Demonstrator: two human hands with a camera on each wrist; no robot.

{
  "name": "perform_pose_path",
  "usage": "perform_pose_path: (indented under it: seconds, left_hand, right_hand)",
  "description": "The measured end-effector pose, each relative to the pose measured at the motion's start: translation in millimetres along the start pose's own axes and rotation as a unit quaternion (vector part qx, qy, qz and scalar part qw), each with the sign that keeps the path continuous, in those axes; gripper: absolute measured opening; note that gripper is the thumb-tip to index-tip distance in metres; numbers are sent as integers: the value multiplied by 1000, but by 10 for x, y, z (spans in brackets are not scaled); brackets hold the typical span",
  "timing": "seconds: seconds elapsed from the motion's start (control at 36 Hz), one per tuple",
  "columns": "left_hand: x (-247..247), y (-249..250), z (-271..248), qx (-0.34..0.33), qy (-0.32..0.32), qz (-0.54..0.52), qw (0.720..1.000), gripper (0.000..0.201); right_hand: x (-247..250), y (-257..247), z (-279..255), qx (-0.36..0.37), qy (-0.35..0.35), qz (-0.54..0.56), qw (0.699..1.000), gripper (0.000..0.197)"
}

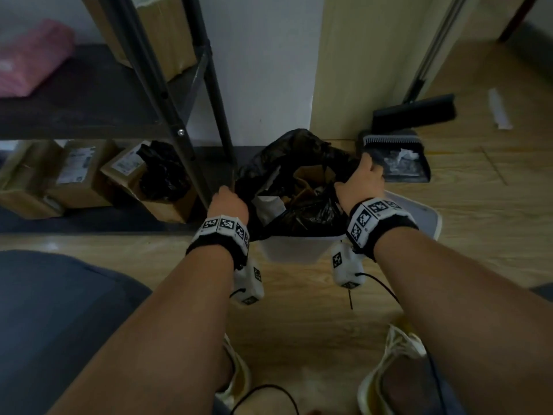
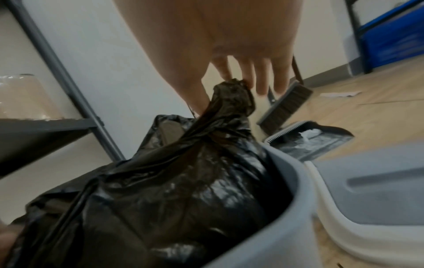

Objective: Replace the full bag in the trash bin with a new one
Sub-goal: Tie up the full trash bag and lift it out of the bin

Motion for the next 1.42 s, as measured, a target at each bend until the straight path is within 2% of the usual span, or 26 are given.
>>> perform_pose_path:
  seconds: [0.08,0.14,0.19,0.31,0.33,0.39,0.44,0.61,0.67,0.75,0.83,1.0,1.08,1.22,1.31,1.42]
  left_hand:
    - [-79,-100,-59,37,-28,-41,998,33]
    - [-154,-113,-147,44,-78,4,996,32]
    - [-143,-81,-202,53,-67,45,995,34]
    - [-240,-43,-181,50,-96,21,994,35]
    - [-230,-51,-204,46,-104,-11,993,33]
    - [-172,-89,-163,60,-69,-63,994,28]
    - [-139,-84,-88,32,-28,-21,999,24]
    - [-22,6,-73,-20,48,-71,996,14]
    - [27,83,-115,-50,59,-85,993,16]
    - [25,221,-202,-107,44,-104,988,23]
    - [-43,337,-321,-149,20,-110,982,20]
    - [-201,467,-533,-190,-44,-87,977,23]
    - [-201,431,-524,-174,-33,-91,980,24]
    - [-88,267,-413,-119,46,-80,989,34]
    - [-91,104,-369,-65,71,-44,994,44]
    - [-143,-115,-360,6,96,-31,995,38]
  right_hand:
    - [-74,90,-14,-27,-41,54,997,76]
    - [-96,114,-35,-36,-58,75,995,70]
    - [-103,102,-50,-38,-69,81,994,65]
    - [-103,35,-66,-20,-79,34,996,45]
    - [-99,16,-66,-16,-74,32,997,42]
    - [-84,-18,-79,-13,-62,44,997,39]
    - [-76,-50,-85,-2,-62,44,997,39]
    - [14,-139,-118,41,-49,79,995,42]
    - [51,-168,-116,49,-41,87,994,42]
    - [107,-209,-110,54,-39,89,994,43]
    - [161,-254,-122,65,-37,84,994,40]
    - [194,-352,-217,85,-77,17,993,31]
    - [156,-333,-257,83,-88,-12,993,30]
    - [140,-261,-261,68,-89,-1,994,30]
    - [123,-233,-236,56,-67,35,996,31]
    - [101,-205,-197,41,-17,64,997,34]
Point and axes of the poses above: each hand's wrist, its own z-axis towards the middle knuckle, its own x-axis out of the back of the hand, y = z × x, the point moved 6 cm from there along z, towards the middle knuckle, and after that the axes turned 11 degrees about x, right-handed, at the moved point
